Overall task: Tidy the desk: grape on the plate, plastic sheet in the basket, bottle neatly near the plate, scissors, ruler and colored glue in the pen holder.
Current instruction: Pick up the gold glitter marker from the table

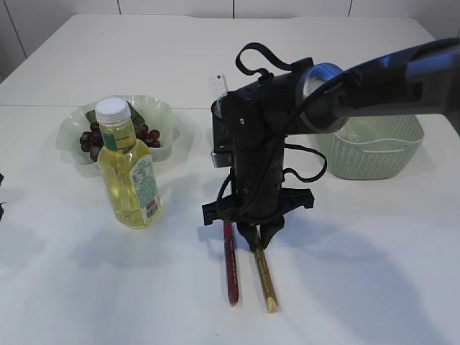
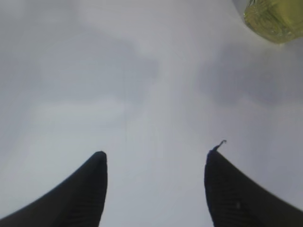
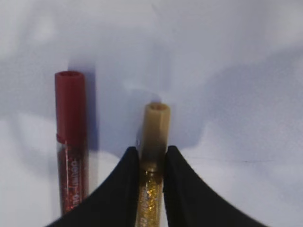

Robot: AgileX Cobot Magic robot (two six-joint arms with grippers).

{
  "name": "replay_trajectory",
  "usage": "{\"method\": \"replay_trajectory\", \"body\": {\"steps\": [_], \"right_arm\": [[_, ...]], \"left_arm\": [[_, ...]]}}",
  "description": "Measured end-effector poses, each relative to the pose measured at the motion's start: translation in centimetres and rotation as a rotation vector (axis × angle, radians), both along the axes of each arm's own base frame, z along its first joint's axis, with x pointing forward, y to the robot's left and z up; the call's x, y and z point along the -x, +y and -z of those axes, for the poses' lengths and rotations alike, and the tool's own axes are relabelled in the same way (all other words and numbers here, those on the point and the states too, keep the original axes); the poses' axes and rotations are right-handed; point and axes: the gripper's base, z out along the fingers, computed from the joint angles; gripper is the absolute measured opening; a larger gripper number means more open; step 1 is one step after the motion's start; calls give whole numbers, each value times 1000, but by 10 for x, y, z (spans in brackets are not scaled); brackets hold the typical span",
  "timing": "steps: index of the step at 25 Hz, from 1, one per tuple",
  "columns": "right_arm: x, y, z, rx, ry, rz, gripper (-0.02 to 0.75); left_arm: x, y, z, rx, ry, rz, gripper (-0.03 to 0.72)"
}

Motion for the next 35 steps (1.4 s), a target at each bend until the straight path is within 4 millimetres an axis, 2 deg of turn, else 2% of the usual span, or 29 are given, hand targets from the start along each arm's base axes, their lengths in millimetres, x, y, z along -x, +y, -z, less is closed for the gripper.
{"method": "replay_trajectory", "body": {"steps": [8, 15, 22, 28, 31, 35], "right_arm": [[-1, 0, -1, 7, -9, -6, 76], [-2, 0, -1, 5, -12, -6, 62], [-1, -1, 3, 17, -5, -10, 221], [-1, -1, 7, 24, 4, -8, 241], [-1, -1, 7, 24, 4, -8, 221], [-1, -1, 7, 28, 1, -11, 136]], "left_arm": [[0, 0, 0, 0, 0, 0, 469], [0, 0, 0, 0, -2, 0, 469], [0, 0, 0, 1, -4, 0, 469], [0, 0, 0, 1, -4, 0, 469], [0, 0, 0, 1, -4, 0, 469], [0, 0, 0, 1, -4, 0, 469]]}}
